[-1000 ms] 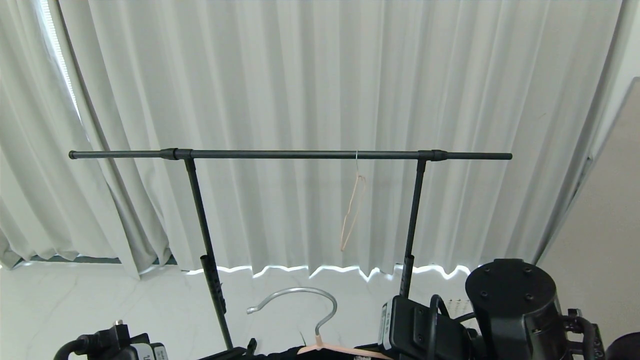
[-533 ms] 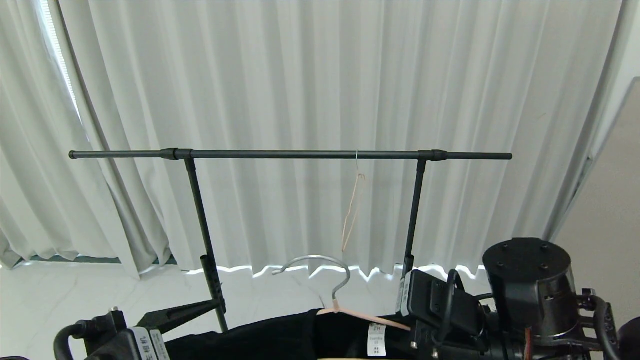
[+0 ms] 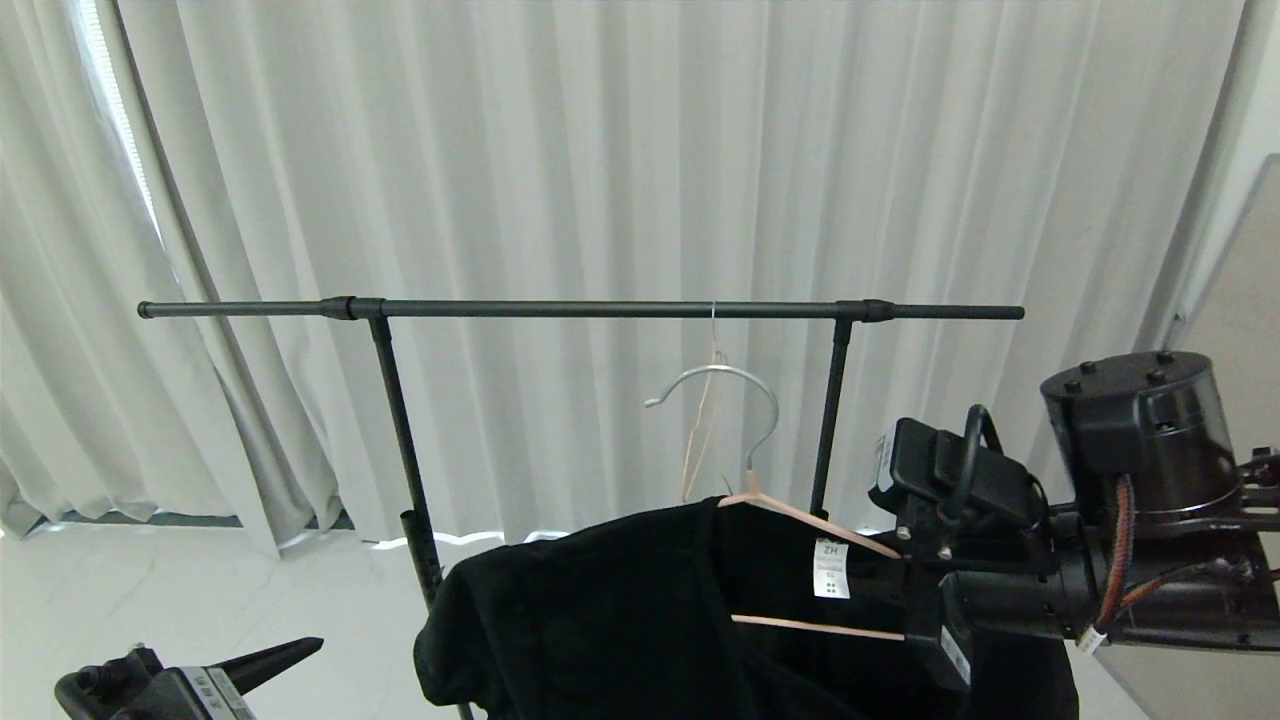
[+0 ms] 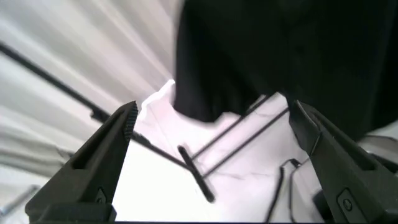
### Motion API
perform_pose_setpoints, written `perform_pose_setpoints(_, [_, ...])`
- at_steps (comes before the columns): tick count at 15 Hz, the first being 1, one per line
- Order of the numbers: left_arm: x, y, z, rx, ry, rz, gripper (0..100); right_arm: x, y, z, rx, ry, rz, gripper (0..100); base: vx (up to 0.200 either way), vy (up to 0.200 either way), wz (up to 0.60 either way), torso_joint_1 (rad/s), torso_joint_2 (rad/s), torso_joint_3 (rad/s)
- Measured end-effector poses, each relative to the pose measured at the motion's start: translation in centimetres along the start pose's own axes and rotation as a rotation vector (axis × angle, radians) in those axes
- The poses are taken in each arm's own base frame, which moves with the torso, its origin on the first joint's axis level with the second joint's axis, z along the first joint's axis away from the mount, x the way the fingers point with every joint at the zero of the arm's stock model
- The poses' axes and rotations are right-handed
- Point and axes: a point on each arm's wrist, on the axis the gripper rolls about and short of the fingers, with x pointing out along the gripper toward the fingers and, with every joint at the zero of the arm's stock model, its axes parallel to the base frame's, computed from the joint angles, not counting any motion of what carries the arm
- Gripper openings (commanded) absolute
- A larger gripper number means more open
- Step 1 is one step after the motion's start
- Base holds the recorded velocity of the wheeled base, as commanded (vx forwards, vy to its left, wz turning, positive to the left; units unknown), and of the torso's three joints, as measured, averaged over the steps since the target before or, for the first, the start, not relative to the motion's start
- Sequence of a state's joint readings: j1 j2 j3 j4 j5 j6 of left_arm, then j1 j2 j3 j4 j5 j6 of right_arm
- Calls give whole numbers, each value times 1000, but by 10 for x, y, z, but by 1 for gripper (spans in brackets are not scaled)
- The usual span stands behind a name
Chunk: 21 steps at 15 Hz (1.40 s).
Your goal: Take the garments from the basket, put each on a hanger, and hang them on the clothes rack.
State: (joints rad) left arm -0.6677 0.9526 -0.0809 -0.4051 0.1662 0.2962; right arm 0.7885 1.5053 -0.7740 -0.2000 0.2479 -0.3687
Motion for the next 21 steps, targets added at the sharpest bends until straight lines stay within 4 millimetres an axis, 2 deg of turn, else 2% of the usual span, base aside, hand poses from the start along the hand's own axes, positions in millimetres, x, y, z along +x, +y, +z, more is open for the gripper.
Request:
perform_pose_setpoints(5, [9,7,0,-122,63,51,100,-20,5,6,-65,-40,68,0,0,0,0,0,0,0])
perform_pose_setpoints(10, [18,6,3,-129,83,-27,100,-31,18,13,-108,-80,108,0,0,0,0,0,0,0])
perform_pose_setpoints(11, [18,6,3,-130,87,-28,0,-32,19,13,-110,-84,109,0,0,0,0,0,0,0])
perform_pose_setpoints(15, [20,11,0,-153,115,20,0,-37,18,11,-104,-80,92,0,0,0,0,0,0,0])
perform_pose_setpoints(21, [20,40,-14,-234,226,251,0,-53,1,-7,-32,-23,-11,0,0,0,0,0,0,0])
